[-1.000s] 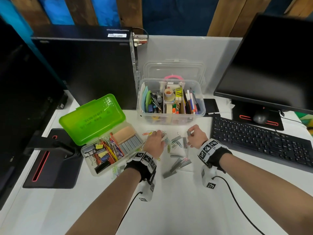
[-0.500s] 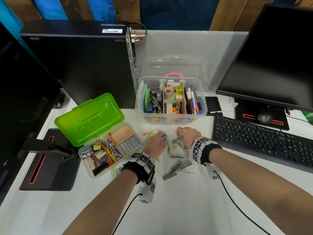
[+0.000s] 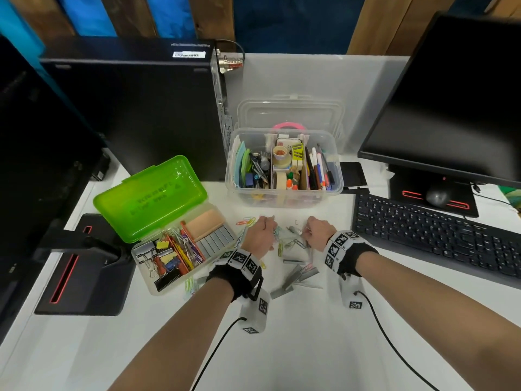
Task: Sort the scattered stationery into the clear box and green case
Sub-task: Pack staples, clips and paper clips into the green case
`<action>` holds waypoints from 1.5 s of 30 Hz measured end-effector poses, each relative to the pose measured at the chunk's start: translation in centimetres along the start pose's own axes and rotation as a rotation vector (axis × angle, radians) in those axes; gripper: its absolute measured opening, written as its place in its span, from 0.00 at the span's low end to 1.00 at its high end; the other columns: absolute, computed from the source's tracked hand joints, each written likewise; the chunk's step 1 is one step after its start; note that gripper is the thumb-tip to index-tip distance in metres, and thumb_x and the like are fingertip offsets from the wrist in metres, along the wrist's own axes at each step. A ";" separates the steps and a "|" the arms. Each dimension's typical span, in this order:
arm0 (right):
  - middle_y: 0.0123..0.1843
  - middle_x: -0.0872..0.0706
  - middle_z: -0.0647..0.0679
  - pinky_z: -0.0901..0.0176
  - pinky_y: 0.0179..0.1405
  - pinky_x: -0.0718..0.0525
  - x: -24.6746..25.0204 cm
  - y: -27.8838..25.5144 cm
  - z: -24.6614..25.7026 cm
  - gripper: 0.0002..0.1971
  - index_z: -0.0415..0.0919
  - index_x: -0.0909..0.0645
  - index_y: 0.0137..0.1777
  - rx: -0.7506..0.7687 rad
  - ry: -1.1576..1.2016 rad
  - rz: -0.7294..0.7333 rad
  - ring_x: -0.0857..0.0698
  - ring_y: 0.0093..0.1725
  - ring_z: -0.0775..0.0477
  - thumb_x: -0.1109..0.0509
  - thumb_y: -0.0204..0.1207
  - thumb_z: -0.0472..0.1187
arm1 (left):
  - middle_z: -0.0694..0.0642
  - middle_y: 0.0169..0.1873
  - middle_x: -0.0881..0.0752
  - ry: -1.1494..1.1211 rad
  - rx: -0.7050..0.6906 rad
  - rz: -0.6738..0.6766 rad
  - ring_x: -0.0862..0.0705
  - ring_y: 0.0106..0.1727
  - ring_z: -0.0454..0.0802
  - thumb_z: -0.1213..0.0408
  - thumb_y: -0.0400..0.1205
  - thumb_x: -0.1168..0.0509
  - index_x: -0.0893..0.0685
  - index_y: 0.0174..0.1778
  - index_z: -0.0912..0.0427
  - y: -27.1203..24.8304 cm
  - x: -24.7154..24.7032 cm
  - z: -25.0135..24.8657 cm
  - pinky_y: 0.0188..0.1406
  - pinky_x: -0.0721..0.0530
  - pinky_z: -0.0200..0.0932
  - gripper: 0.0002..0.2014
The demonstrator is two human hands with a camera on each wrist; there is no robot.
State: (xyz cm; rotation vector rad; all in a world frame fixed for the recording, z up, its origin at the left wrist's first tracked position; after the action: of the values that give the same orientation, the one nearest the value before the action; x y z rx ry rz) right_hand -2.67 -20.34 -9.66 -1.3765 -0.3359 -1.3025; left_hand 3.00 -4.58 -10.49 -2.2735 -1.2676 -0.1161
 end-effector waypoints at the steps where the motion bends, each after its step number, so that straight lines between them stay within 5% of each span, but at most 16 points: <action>1: 0.53 0.17 0.38 0.56 0.45 0.24 0.1 -0.2 -0.1 0.10 0.36 0.27 0.55 -0.035 0.076 -0.019 0.18 0.51 0.38 0.40 0.83 0.43 | 0.54 0.55 0.20 -0.004 0.002 -0.010 0.22 0.34 0.45 0.60 0.90 0.53 0.25 0.64 0.70 0.0 0.0 -0.1 0.28 0.18 0.35 0.18; 4: 0.50 0.19 0.40 0.59 0.44 0.29 0.0 -0.6 -0.2 0.07 0.39 0.29 0.49 -0.155 0.293 -0.053 0.23 0.47 0.43 0.37 0.82 0.43 | 0.56 0.59 0.19 -0.028 -0.006 -0.043 0.19 0.36 0.51 0.61 0.90 0.52 0.24 0.58 0.67 0.0 -0.3 -0.3 0.37 0.14 0.43 0.15; 7: 0.55 0.17 0.36 0.58 0.44 0.29 -0.3 -1.4 0.4 0.09 0.37 0.28 0.51 -0.200 0.363 -0.084 0.23 0.47 0.42 0.37 0.82 0.44 | 0.61 0.59 0.17 0.074 -0.045 -0.082 0.17 0.55 0.62 0.62 0.89 0.50 0.21 0.57 0.67 0.0 -0.6 -0.5 0.57 0.19 0.50 0.15; 11: 0.54 0.17 0.37 0.56 0.43 0.27 -0.7 -2.7 2.2 0.12 0.38 0.32 0.52 -0.121 0.300 -0.099 0.22 0.45 0.41 0.40 0.83 0.47 | 0.69 0.53 0.18 0.222 -0.088 -0.111 0.19 0.54 0.65 0.61 0.87 0.43 0.18 0.59 0.68 0.3 -1.1 -0.3 0.53 0.22 0.50 0.15; 18: 0.58 0.17 0.36 0.52 0.41 0.27 -1.7 -3.8 3.7 0.15 0.34 0.34 0.66 0.005 -0.082 -0.086 0.17 0.54 0.33 0.43 0.83 0.40 | 0.63 0.47 0.14 0.209 -0.137 -0.203 0.16 0.48 0.60 0.62 0.86 0.41 0.18 0.55 0.67 -0.3 -0.8 -0.3 0.45 0.22 0.47 0.12; 23: 0.55 0.17 0.37 0.53 0.40 0.27 -1.1 -4.4 3.8 0.13 0.36 0.32 0.61 0.006 -0.032 -0.114 0.16 0.53 0.34 0.43 0.83 0.43 | 0.63 0.45 0.12 -0.006 -0.061 -0.093 0.13 0.45 0.64 0.62 0.86 0.40 0.19 0.51 0.62 -0.3 -0.9 0.8 0.50 0.14 0.56 0.08; 31: 0.57 0.16 0.37 0.54 0.40 0.25 -1.2 -3.9 4.6 0.11 0.36 0.30 0.58 -0.085 0.091 -0.121 0.16 0.54 0.34 0.42 0.83 0.43 | 0.58 0.43 0.10 0.139 -0.054 -0.110 0.13 0.47 0.58 0.59 0.86 0.41 0.14 0.51 0.62 -0.6 0.0 0.4 0.53 0.17 0.48 0.13; 38: 0.54 0.15 0.37 0.52 0.41 0.25 -1.1 -4.1 5.7 0.13 0.35 0.31 0.59 -0.045 0.179 -0.198 0.17 0.53 0.34 0.41 0.83 0.44 | 0.63 0.45 0.10 0.045 0.014 -0.188 0.13 0.48 0.59 0.60 0.86 0.40 0.11 0.50 0.66 -0.8 0.6 0.3 0.52 0.17 0.45 0.15; 45: 0.55 0.15 0.37 0.51 0.45 0.24 -0.8 -4.6 7.3 0.12 0.36 0.32 0.60 0.005 0.198 -0.232 0.17 0.54 0.34 0.43 0.83 0.43 | 0.68 0.46 0.11 -0.292 0.107 -0.173 0.10 0.45 0.63 0.63 0.82 0.33 0.13 0.50 0.67 -0.8 0.7 0.0 0.48 0.11 0.58 0.10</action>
State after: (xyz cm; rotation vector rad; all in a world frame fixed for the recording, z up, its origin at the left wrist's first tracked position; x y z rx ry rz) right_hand -3.13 -12.52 -6.02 -1.2184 -0.3708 -1.6139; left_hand 2.76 -3.66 -9.98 -2.1421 -1.5783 0.2247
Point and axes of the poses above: each hand's wrist, its own y-axis towards the middle knuckle, its own x-axis out of the back of the hand, z = x × y, the point moved 4 cm from there along y, towards the middle knuckle
